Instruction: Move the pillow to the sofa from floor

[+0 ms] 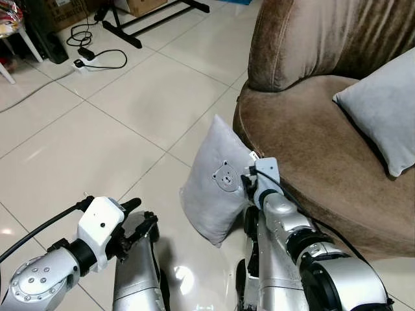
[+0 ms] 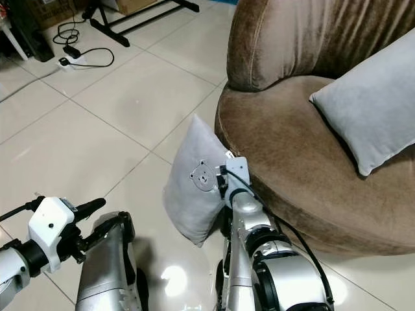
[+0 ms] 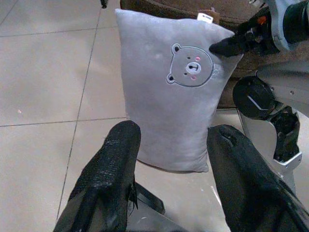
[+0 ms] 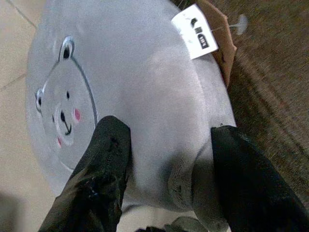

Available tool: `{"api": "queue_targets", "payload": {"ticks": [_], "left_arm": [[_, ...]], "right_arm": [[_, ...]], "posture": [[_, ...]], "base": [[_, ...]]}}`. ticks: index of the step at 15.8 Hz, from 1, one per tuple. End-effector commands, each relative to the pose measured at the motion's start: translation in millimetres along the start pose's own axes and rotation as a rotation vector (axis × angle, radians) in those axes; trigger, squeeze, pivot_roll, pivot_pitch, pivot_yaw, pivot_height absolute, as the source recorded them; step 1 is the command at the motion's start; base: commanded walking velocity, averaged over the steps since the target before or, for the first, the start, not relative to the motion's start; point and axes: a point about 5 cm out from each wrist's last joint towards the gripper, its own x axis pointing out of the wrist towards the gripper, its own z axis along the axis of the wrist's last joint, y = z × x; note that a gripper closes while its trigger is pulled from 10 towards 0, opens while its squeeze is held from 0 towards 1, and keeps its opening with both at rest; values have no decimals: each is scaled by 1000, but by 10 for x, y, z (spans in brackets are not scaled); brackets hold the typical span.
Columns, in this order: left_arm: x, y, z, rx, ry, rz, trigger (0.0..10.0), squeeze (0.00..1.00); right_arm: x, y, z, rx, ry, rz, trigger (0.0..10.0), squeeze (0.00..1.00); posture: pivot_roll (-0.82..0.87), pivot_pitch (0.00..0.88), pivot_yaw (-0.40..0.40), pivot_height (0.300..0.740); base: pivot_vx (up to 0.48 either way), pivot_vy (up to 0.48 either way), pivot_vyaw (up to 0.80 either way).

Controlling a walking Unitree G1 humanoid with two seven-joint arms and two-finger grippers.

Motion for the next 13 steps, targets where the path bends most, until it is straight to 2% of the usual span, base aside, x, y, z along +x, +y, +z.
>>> {"api": "queue_targets", "payload": {"ticks": [1, 3, 10, 13], "left_arm": [[-13, -18, 18, 11, 6, -8, 10000, 0], [-13, -23, 14, 12, 9, -12, 10000, 0], [-17, -48, -12, 6, 18, -20, 10000, 0], [-35, -45, -45, 3, 21, 11, 10000, 0]], "right_arm": [[-14, 27, -104, -20, 51, 0, 0, 0], [-22, 61, -145, -44, 73, 3, 0, 0], [-29, 163, -159, -36, 76, 46, 0, 0], [-40, 209, -186, -6, 73, 66, 0, 0]], "posture": [[92, 200, -13, 464], [94, 200, -15, 464], [97, 175, -22, 464], [106, 126, -29, 464]], "base": [[0, 0, 0], [0, 0, 0], [0, 0, 0], [0, 0, 0]]}}
